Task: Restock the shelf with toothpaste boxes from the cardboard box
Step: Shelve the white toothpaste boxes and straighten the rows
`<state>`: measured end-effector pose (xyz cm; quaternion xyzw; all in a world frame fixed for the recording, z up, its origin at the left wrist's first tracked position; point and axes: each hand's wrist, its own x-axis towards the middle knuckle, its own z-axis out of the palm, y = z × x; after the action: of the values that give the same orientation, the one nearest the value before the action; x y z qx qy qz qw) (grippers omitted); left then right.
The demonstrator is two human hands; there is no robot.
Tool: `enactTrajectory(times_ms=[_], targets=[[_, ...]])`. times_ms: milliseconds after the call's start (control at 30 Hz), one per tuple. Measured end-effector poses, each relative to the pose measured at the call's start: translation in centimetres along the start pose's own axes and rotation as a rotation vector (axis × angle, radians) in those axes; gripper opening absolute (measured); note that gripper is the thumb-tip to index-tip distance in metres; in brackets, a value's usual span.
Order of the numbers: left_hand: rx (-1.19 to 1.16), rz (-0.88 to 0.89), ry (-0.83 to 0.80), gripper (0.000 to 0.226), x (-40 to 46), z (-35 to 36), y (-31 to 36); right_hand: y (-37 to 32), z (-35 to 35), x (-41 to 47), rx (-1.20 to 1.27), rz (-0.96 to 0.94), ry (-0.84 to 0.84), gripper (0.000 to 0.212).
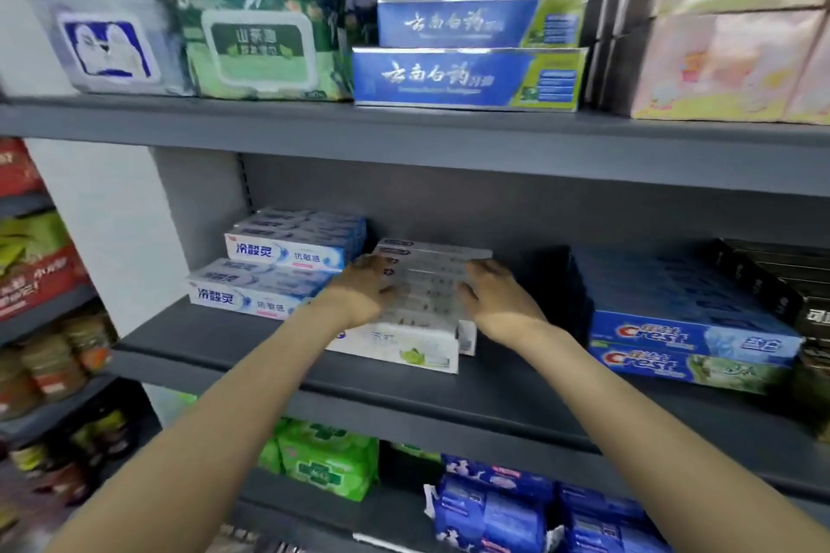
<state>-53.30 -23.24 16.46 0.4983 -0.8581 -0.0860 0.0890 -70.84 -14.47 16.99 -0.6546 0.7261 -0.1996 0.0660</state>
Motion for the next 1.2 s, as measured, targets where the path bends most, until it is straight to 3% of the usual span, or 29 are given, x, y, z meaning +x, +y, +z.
enactTrajectory(times_ms=[133, 267, 467, 800, 1000, 1200], targets=[[0.127, 0.045, -0.094, 0.052, 0.7, 1.3, -2.8, -3.4, 3.5, 3.8, -0.073, 0.064, -0.109, 0.057], [0.029, 0.044, -0.029, 0.050, 0.6, 1.8, -2.9, -3.6, 5.3, 5.1, -0.152, 0.119, -0.226, 0.064], [0.077, 0.035, -0.006, 0.056, 1.8, 1.2, -2.1, -2.5, 5.2, 5.1, -0.179, 0.118, -0.206, 0.062], [-0.316, -0.094, -0.113, 0.068, 7.3, 0.1, -0.9, -0.7, 4.6, 4.5, -0.242, 0.143, -0.205, 0.063], [-0.300, -0.063, -0.112, 0.074, 8.6, 0.8, -2.1, 1.0, 3.0, 3.4, -0.221, 0.156, -0.207, 0.064], [-0.479, -0.061, -0.068, 0.086, 9.0, 2.3, -2.2, 1.8, 1.4, 2.4, -0.263, 0.150, -0.229, 0.062]])
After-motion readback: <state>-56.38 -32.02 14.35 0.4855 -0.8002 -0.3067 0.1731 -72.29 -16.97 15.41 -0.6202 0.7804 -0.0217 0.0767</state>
